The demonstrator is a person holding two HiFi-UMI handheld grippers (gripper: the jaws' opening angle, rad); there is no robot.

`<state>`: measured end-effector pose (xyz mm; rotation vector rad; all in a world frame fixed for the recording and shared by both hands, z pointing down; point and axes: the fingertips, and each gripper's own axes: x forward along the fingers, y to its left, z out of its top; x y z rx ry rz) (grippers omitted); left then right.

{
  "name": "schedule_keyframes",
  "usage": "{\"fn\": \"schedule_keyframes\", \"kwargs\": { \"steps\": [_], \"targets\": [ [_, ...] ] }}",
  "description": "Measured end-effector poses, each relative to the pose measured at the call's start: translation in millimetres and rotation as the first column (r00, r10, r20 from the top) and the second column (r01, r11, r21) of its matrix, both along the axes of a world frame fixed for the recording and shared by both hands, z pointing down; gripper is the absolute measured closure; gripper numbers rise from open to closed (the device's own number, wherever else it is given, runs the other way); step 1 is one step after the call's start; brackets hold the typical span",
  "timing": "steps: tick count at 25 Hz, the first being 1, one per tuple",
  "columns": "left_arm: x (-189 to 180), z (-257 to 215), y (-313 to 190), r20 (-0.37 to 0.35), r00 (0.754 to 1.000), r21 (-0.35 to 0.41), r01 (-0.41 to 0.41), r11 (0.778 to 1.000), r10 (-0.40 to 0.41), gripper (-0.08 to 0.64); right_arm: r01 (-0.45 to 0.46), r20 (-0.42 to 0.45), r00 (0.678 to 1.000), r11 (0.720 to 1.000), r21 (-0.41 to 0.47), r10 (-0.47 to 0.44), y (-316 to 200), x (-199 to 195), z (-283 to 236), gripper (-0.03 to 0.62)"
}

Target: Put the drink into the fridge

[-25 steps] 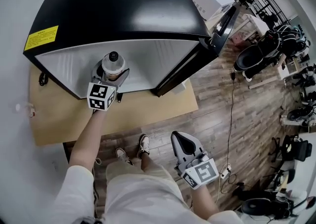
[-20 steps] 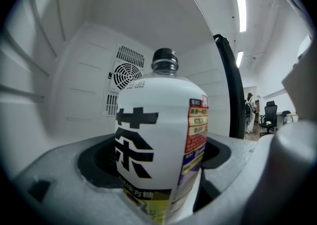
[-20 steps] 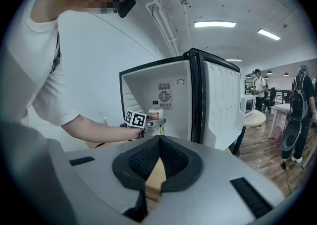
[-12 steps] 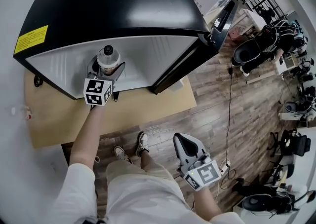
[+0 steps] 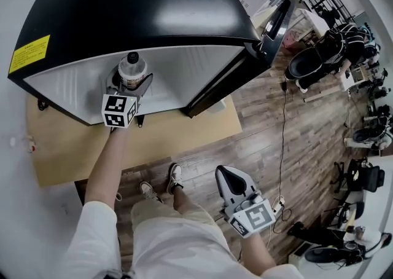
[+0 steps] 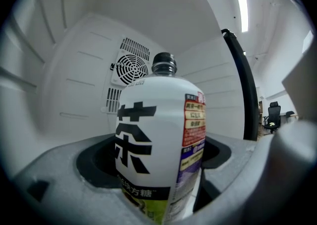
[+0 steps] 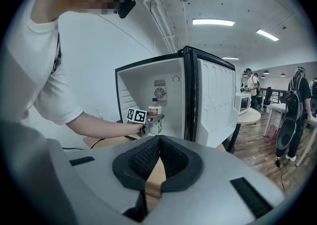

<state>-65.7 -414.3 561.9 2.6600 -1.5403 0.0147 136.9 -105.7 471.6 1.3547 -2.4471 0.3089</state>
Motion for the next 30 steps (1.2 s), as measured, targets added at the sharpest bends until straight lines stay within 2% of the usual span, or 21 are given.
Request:
{"fn": "schedule_keyframes", "kwargs": {
  "steps": [4, 10, 12, 16, 23, 30],
  "targets": [
    [-3, 2, 1, -0.029, 1.0, 0.004, 0.009, 1.0, -0.009, 0.117, 0.011, 0.003, 1.0, 1.0, -0.004, -0.011, -2, -3, 1, 0.59],
    [-3, 2, 6, -0.023, 1.0, 0.008, 0.001, 1.0, -0.001, 0.117, 0.02, 0.01, 1.0, 1.0, -0.006, -0.02, -4, -3, 1, 0.589],
    [-3, 4, 5, -0.01, 1.0, 0.007, 0.001, 1.0, -0.001, 0.115, 0.02, 0.012, 1.0, 1.0, -0.009, -0.02, -4, -2, 2, 0.589],
    [0, 17, 5, 0.089, 0.996, -0.049, -0.001, 0.999, 0.006, 0.087, 0.02, 0.017, 1.0, 1.0, -0.011, -0.019, -3, 0, 3, 0.589],
    [-6, 16, 6, 0.086, 0.996, -0.095, 0.009, 0.995, -0.001, 0.08, 0.024, 0.029, 0.999, 1.0, -0.002, -0.024, -4, -1, 1, 0.589],
    [-4, 12, 10, 0.084, 0.996, -0.083, 0.004, 0.997, 0.003, 0.08, 0.02, 0.032, 0.999, 1.0, -0.003, -0.02, -3, -3, 1, 0.589]
  ]
}}
